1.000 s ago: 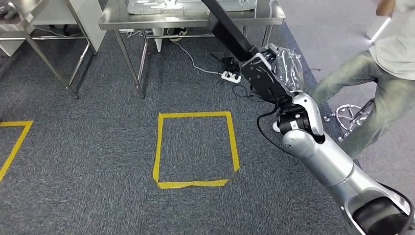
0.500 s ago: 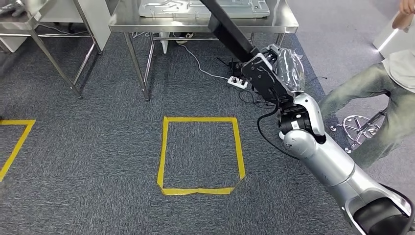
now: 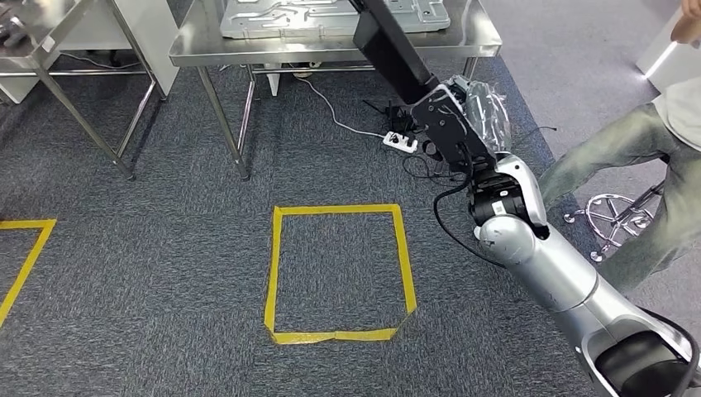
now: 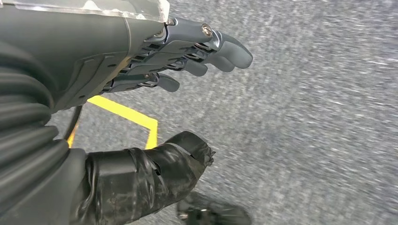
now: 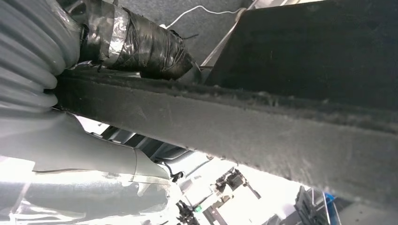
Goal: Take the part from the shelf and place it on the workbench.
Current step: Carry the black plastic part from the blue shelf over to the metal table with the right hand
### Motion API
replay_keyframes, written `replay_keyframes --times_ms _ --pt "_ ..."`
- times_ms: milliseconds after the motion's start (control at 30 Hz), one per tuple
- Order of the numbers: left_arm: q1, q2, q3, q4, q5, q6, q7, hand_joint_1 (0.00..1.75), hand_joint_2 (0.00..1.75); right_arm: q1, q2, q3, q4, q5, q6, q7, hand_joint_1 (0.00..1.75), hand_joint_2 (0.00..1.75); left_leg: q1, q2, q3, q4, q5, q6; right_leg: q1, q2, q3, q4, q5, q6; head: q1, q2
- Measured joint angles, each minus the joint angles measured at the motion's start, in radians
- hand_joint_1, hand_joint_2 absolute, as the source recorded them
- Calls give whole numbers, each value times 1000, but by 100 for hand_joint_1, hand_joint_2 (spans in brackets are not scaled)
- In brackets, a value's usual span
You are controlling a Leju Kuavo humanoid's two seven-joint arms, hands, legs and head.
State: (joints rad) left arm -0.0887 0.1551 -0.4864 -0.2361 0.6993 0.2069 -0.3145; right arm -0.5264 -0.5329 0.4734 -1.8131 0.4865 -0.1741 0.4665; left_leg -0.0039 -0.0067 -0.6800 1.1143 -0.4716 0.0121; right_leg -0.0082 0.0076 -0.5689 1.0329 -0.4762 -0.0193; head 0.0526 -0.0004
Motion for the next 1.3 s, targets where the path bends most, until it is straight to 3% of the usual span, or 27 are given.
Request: replay_keyframes --times_ms 67,200,267,333,367,400,433,500,567,600,667,733,800,867,900,933,1033,1100,1167,1233,1300 --pt "-1 1 0 0 1 0 0 0 175 -1 0 0 0 -5 -3 0 175 175 -7 0 27 -82 31 14 1 1 11 -5 -8 7 0 0" --pt "2 1 0 0 2 0 -1 0 175 1 -2 -1 0 -8 -7 1 175 175 -4 0 62 -113 34 33 1 1 13 27 -16 28 2 0" --pt "1 1 0 0 3 0 -2 0 175 -1 -3 -2 0 -11 -8 1 175 175 -1 1 79 -117 31 40 -1 -1 -30 108 -55 34 4 0" --pt "-3 1 0 0 2 0 -2 0 175 0 -3 -4 1 -16 -11 0 175 175 -1 4 85 -116 24 44 -2 -1 -105 226 -102 41 6 0" --pt "-3 1 0 0 2 0 -3 0 175 2 -3 -4 1 -19 -12 0 175 175 -1 6 88 -116 20 44 -3 -2 -134 263 -112 44 6 0" --pt "-2 0 0 0 1 1 -3 0 175 4 -3 -5 2 -22 -12 0 175 175 -1 8 94 -114 14 43 -4 -3 -148 265 -100 47 6 0" --pt "-1 -2 0 0 1 2 -3 0 175 5 -3 -5 4 -25 -13 0 175 175 0 11 102 -113 7 41 -5 -5 -143 231 -66 47 6 0" --pt "0 -4 0 0 0 6 -4 0 175 6 -4 -6 6 -27 -15 0 175 175 1 17 121 -110 -9 34 -4 -27 -103 105 23 47 6 0" --pt "-1 -5 0 0 0 9 -5 0 175 4 -6 -8 7 -28 -18 -2 175 175 -2 26 128 -104 -23 23 2 -53 -79 21 55 37 7 0" --pt "0 -5 0 0 -1 9 -6 0 175 4 -6 -9 8 -28 -20 -2 175 175 -5 30 129 -100 -27 18 5 -57 -81 14 49 28 7 0" --pt "1 -5 0 0 -1 10 -7 0 175 6 -7 -10 8 -29 -22 -2 175 175 -7 38 133 -93 -38 7 4 -42 -80 11 52 11 7 0" --pt "0 -4 0 0 -1 10 -8 0 175 5 -7 -11 8 -29 -23 -3 175 175 -4 32 118 -54 -65 -5 0 -25 -75 11 51 1 7 0" --pt "-3 -4 0 0 -1 10 -8 0 175 2 -7 -11 8 -29 -23 -3 175 175 1 22 62 53 -117 -16 -1 -9 -72 11 50 -3 6 0" --pt "-3 -5 0 0 -1 11 -7 0 175 3 -7 -11 8 -29 -23 -3 175 175 3 20 -7 164 -157 -20 1 8 -71 11 48 -6 6 0" --pt "-2 -6 0 0 -1 11 -7 0 175 4 -7 -11 8 -29 -23 -3 175 175 3 20 -26 183 -155 -18 3 17 -70 11 47 -7 6 0" --pt "-1 -7 0 0 -1 11 -6 0 175 5 -7 -11 8 -29 -23 -3 175 175 2 18 -28 167 -134 -14 5 26 -69 11 47 -7 6 0" --pt "-3 -6 0 0 0 13 -6 0 175 4 -7 -12 8 -29 -23 -3 175 175 -5 -6 42 -19 -24 15 9 52 -61 9 46 -7 7 0" --pt "-6 -4 0 0 0 14 -6 0 175 4 -7 -12 8 -29 -23 -3 175 175 -14 -24 73 -90 -6 33 3 65 -61 5 48 -1 7 0" --pt "-8 -3 0 0 0 15 -7 0 175 6 -8 -12 8 -29 -24 -3 175 175 -19 -25 83 -107 -3 46 0 76 -59 -1 50 11 6 0" --pt "-9 -3 0 0 0 16 -7 0 175 7 -8 -14 8 -26 -25 -3 175 175 -15 -13 102 -134 21 51 2 56 -60 7 40 21 9 0" --pt "-9 -4 0 0 -1 15 -5 0 175 3 -9 -17 8 -16 -29 -2 175 175 -8 -2 115 -154 33 50 1 18 -90 78 -8 32 14 0"
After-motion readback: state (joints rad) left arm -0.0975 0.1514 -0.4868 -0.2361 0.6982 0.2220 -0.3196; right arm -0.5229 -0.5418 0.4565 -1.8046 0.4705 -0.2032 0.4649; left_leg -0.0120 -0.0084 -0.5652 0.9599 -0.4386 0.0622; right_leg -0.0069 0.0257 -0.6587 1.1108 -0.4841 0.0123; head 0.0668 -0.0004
